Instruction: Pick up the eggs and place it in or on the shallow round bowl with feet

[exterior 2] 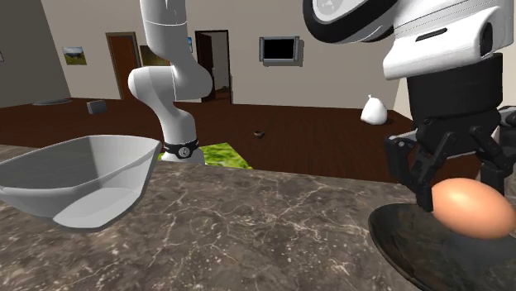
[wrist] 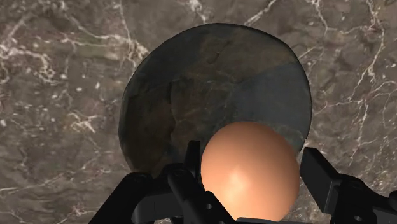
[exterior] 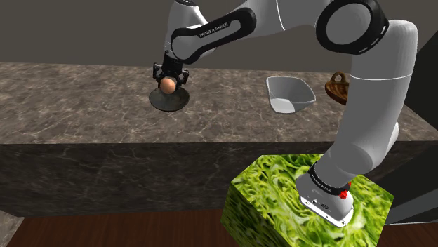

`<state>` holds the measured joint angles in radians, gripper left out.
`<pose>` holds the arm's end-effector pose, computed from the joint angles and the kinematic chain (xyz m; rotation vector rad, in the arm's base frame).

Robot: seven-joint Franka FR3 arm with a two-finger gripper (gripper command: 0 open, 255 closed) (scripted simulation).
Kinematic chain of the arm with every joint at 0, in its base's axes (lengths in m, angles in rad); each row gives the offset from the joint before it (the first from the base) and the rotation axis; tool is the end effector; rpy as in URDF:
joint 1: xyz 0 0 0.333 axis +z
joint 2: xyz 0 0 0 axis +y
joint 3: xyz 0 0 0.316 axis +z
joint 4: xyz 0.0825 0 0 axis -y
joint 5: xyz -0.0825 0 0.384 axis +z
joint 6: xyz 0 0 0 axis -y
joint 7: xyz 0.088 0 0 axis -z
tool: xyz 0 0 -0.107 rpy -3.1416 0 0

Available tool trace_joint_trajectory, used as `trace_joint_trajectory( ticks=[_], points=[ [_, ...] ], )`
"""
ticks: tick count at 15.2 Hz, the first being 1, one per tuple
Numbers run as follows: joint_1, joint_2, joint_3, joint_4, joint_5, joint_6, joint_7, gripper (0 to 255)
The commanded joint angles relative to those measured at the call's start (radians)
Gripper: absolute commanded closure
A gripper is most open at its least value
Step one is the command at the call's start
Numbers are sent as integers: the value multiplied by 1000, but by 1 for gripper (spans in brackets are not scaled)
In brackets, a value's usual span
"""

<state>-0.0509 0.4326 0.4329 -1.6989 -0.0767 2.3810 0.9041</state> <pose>0.6495 0.2223 0.3925 -2.7676 0.7589 -0.2406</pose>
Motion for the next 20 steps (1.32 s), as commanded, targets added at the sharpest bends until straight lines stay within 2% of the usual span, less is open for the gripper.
trace_joint_trajectory(
  ticks=[1, 10, 11, 16, 20],
  points=[
    [4, 15, -4, -8, -7, 23, 2, 255],
    [5, 23, -6, -14, -10, 37, 3, 255],
    [5, 23, -6, -14, -10, 37, 3, 0],
    [5, 23, -6, -14, -10, 37, 3, 0],
    [-30, -71, 16, -24, 35, -43, -24, 0]
  ],
)
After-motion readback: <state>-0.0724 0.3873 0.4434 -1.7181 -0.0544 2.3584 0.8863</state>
